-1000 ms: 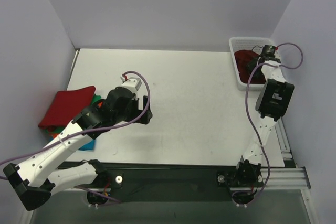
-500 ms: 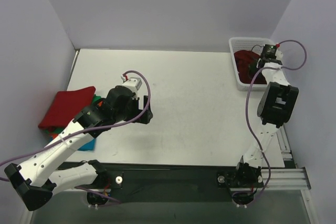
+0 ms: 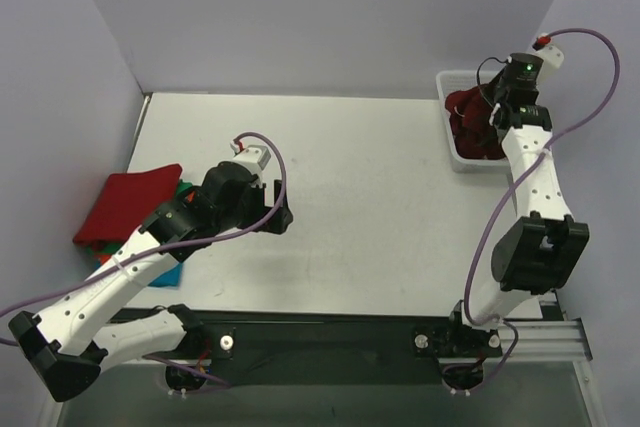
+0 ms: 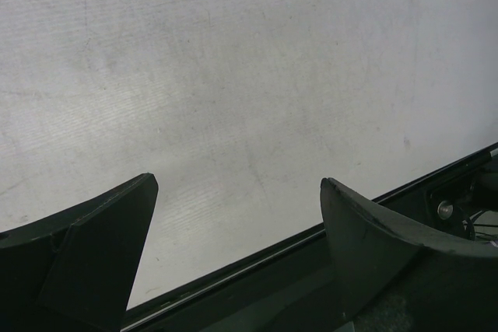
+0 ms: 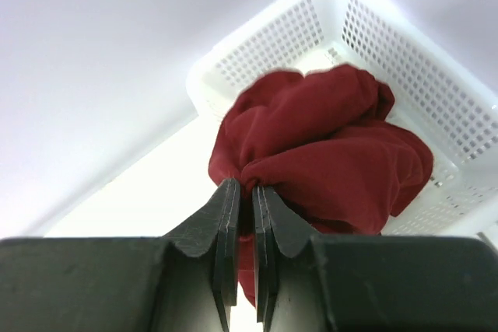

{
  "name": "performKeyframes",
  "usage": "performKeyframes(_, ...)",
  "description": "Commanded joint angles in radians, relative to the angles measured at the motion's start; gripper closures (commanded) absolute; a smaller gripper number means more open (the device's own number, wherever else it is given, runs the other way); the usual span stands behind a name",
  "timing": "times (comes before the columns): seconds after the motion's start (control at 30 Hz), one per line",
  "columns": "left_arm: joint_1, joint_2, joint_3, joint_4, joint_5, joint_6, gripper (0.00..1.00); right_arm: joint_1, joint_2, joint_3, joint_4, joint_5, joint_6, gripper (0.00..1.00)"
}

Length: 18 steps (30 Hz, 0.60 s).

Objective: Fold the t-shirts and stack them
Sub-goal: Grab crumpled tshirt from bin with the right arm, then move the tshirt to the center of the board

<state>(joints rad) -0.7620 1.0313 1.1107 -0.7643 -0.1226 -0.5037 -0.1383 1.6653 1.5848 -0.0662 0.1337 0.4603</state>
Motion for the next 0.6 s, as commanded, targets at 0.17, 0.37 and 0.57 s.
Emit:
performKeyframes(0.17,0.010,0.001,-0.028,0.089,0.031,-0.015,0.03,0.132,-0.267,0.081,-0.026,0.052,-0.109,1.00)
performKeyframes(0.37,0.013,-0.027,-0.068,0.115,0.049,-0.042,0.03,0.328,-0.384,0.182,-0.052,0.049,-0.175,1.00)
performKeyframes(0.57,0.018,-0.060,-0.092,0.123,0.054,-0.064,0.02,0.552,-0.473,0.228,-0.047,0.037,-0.224,1.00)
